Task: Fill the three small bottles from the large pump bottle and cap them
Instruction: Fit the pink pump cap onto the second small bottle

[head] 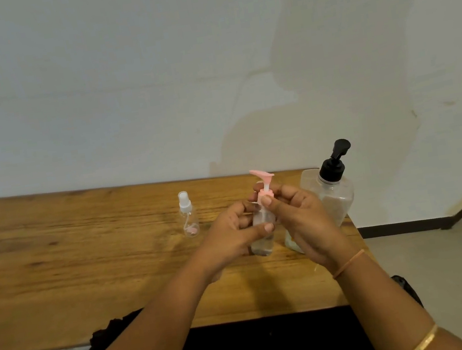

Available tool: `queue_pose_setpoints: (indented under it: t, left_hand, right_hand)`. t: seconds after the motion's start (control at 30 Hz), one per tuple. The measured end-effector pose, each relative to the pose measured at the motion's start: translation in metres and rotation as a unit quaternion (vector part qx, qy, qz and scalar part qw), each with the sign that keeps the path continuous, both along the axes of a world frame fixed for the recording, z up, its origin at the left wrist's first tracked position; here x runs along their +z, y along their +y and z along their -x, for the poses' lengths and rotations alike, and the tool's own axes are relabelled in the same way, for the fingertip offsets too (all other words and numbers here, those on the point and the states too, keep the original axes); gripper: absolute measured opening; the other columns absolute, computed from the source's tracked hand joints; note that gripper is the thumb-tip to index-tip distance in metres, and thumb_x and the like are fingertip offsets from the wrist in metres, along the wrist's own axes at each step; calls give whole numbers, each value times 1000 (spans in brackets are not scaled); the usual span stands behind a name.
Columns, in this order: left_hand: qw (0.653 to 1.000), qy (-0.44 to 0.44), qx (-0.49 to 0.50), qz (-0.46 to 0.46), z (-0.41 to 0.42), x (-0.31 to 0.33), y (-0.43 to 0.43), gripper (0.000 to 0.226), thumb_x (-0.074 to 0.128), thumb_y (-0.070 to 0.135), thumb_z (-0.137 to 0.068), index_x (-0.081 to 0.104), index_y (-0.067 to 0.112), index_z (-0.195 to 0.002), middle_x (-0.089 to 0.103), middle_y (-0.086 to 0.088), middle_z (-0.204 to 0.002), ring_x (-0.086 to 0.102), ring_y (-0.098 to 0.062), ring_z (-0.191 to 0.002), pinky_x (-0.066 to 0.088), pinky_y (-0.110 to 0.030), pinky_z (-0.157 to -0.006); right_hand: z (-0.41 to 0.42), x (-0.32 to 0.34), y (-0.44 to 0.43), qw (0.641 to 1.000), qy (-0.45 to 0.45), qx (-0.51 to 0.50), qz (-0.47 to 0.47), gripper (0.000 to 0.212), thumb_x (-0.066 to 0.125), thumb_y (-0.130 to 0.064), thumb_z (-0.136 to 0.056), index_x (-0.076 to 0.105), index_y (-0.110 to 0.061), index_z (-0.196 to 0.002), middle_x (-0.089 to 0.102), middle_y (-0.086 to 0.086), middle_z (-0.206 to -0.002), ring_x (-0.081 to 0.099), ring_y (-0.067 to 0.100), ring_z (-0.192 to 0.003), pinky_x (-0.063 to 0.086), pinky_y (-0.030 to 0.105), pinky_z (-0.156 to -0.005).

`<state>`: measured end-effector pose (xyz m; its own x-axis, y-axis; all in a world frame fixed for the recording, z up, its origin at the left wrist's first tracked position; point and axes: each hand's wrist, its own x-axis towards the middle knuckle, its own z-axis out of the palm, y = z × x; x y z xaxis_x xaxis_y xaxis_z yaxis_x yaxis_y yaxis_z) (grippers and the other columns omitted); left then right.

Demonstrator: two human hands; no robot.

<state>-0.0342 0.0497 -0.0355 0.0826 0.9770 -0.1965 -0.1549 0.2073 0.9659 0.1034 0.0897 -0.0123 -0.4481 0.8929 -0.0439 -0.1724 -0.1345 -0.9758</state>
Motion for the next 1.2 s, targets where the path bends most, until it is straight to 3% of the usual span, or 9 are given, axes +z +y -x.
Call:
queue_pose_setpoints:
  t: [0.13,0.27,0.4,0.67,0.8,0.9,1.03,1.13,1.2]
  left_hand:
    - [985,-107,-123,55,9,4,-2,49,70,9,-77,53,12,-122,68,-9,-111,65,-28,-103,58,-40,-77]
    - [975,-134,-167,63,11,0,-1,60,84,18,-65,58,11,-118,69,-11,-106,67,-25,-100,58,-38,-77]
    - [982,-123,-133,58,10,-1,-1,43,71,7,-79,56,9,-119,68,-12,-109,66,-26,-102,58,-41,-79]
    - [998,-22,-56,11,4,1,-3,54,67,17,-76,51,26,-126,70,-6,-110,65,-24,-106,55,-43,-83]
    - [998,-2,-56,12,5,2,-3,48,64,15,-84,49,33,-126,69,-5,-114,65,-22,-107,54,-42,-87]
    - [996,-15,-83,29,11,5,-3,56,67,19,-78,48,29,-129,68,-4,-117,65,-21,-107,54,-43,-88]
    - [985,-89,-139,40,15,9,-8,44,75,18,-78,58,18,-119,67,-9,-116,65,-25,-106,55,-41,-84]
    - [969,-141,-199,32,18,12,-10,43,79,29,-71,68,18,-111,68,-7,-112,65,-22,-105,54,-38,-85]
    - [961,-160,-223,24,22,13,-11,41,78,30,-73,68,21,-112,68,-4,-114,65,-20,-106,54,-38,-85]
  right_hand:
    - [-17,7,5,984,62,161,33,48,62,-21,-77,56,-5,-122,63,14,-121,59,24,-113,52,33,-89]
    - [-19,5,6,973,81,215,36,51,68,-24,-79,57,-7,-125,62,14,-123,58,27,-114,51,35,-90]
    - [-15,3,5,983,62,172,20,45,69,-26,-76,61,-4,-115,68,13,-106,64,24,-100,54,32,-79]
    - [-1,-3,2,994,-39,36,-94,17,51,-8,-91,63,-7,-103,68,-2,-81,64,11,-83,53,25,-74]
    - [2,-4,0,994,-41,16,-97,18,50,-5,-93,65,-13,-99,69,-3,-80,64,10,-85,51,23,-75]
    - [-2,-4,1,996,-22,46,-74,20,57,-15,-85,64,-11,-104,70,1,-87,64,15,-90,51,26,-79]
    - [-8,6,2,988,37,152,12,34,64,-20,-84,60,-9,-116,69,7,-108,63,21,-104,52,36,-82]
    - [-8,7,3,973,75,218,24,46,65,-28,-82,58,-12,-124,60,12,-127,53,29,-120,45,43,-90]
    - [-5,7,3,969,86,232,9,46,67,-32,-83,59,-16,-125,59,13,-127,44,39,-116,40,41,-85]
